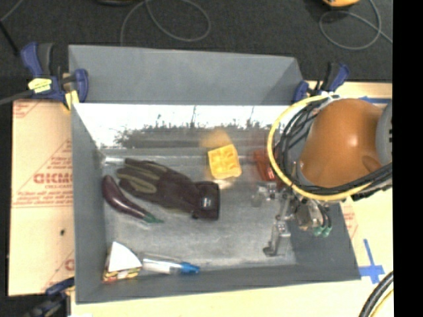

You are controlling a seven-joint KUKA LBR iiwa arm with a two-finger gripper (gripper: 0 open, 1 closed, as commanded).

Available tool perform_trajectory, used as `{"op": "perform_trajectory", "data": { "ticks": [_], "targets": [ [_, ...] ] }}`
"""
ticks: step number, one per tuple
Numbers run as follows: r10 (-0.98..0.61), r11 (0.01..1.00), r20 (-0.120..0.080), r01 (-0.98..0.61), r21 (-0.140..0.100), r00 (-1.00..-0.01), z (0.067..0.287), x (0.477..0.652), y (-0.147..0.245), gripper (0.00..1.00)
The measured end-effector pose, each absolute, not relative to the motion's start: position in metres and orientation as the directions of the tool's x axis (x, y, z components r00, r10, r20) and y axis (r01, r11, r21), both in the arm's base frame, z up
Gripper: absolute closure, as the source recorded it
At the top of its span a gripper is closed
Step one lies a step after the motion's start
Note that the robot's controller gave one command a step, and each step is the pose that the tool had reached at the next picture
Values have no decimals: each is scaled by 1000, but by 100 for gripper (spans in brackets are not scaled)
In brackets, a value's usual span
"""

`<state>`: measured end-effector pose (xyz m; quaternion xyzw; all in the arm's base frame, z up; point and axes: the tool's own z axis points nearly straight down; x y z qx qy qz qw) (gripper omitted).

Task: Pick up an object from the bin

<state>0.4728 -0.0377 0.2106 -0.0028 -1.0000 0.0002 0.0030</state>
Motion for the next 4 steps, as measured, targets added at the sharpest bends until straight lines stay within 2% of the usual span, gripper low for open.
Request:
{"op": "perform_trajectory", "data": {
  "ticks": [1,2,3,4],
  "targets": [
    [4,1000,-3,4,-1,-1000,215,474,-38,0],
    [-7,1000,-8,-7,-1,-1000,160,503,-2,0],
    [-5,1000,-2,-5,0,-1000,156,548,13,0],
    [23,1000,-13,23,1,-1000,137,569,63,0]
  ]
}}
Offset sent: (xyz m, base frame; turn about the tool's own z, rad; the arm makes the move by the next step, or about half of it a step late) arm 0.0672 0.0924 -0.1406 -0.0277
